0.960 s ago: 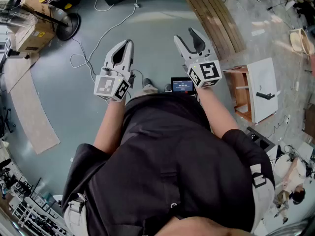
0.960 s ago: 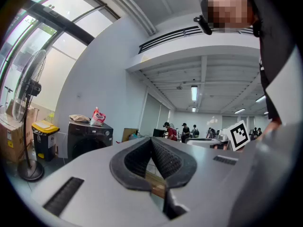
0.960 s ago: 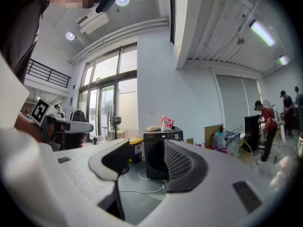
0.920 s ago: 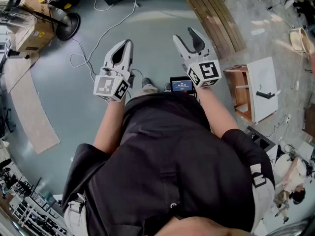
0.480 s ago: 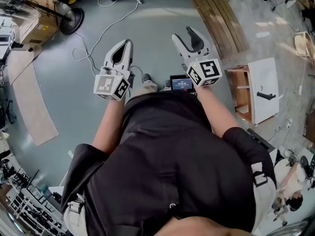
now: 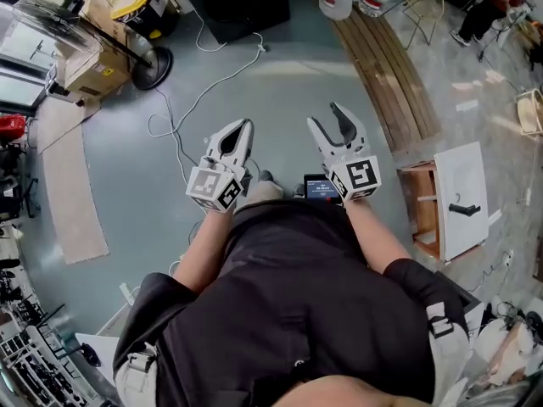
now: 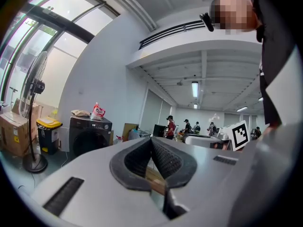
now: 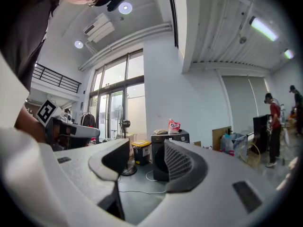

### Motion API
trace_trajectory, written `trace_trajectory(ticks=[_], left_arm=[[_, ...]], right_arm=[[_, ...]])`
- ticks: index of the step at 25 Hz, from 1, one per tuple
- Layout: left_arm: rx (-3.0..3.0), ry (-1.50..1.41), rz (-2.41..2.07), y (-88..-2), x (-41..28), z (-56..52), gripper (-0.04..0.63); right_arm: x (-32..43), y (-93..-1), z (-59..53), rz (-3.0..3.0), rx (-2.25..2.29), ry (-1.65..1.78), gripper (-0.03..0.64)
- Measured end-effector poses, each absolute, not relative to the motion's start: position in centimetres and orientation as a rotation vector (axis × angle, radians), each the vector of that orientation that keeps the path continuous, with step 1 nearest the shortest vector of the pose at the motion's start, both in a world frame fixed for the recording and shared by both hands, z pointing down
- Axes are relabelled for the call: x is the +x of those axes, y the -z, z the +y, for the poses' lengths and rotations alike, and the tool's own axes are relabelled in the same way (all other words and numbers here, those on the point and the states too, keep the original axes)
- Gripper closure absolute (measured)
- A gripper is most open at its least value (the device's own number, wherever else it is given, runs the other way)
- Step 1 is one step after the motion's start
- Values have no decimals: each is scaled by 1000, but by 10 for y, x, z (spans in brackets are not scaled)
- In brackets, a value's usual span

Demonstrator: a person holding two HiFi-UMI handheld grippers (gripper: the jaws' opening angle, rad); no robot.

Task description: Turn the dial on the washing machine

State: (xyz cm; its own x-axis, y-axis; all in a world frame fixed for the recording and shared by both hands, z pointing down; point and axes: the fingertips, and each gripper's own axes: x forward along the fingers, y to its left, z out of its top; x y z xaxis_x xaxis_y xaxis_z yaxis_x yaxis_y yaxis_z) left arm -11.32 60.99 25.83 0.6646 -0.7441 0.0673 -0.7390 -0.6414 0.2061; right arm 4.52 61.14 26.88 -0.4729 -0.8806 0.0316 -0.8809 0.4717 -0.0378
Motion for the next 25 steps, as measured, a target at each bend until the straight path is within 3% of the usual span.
trace_trajectory(ticks=[7, 13, 25], left_arm=[[2710, -30, -1289, -233, -117, 612, 598], [2692, -29, -1339, -243, -140, 588, 598], [2639, 32, -1306, -263, -149, 451, 598]], right_arm=[[44, -253, 607, -2681, 1567, 64, 385], [34, -265, 582, -2685, 1608, -14, 385], [45, -290, 468, -2625, 1629, -115, 385]])
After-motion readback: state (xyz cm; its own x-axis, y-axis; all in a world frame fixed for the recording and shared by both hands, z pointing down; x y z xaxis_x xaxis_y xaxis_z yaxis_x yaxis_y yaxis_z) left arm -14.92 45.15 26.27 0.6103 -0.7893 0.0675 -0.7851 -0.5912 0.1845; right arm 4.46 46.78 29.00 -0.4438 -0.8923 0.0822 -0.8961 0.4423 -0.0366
